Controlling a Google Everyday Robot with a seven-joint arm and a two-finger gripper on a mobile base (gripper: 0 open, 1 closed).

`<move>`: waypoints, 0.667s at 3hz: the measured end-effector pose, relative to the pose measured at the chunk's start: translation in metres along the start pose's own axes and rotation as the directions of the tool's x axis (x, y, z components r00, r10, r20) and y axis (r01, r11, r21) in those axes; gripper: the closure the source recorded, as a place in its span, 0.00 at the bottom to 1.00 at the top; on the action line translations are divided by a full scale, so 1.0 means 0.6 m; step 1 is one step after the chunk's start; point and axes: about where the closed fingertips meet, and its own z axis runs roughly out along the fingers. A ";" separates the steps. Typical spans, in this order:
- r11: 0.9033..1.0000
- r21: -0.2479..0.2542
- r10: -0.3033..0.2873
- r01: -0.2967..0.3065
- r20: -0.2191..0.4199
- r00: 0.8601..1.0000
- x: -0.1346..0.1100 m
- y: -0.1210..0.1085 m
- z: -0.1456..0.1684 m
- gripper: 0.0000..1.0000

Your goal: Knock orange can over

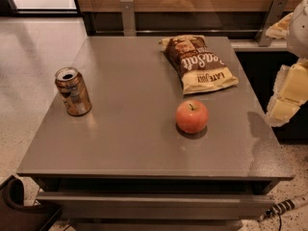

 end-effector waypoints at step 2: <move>0.999 -0.016 0.049 -0.048 0.112 0.992 -0.031 0.000 0.036 0.00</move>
Offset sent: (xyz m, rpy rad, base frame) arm 0.0202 0.0287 -0.0210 0.1932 -0.0195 -0.0196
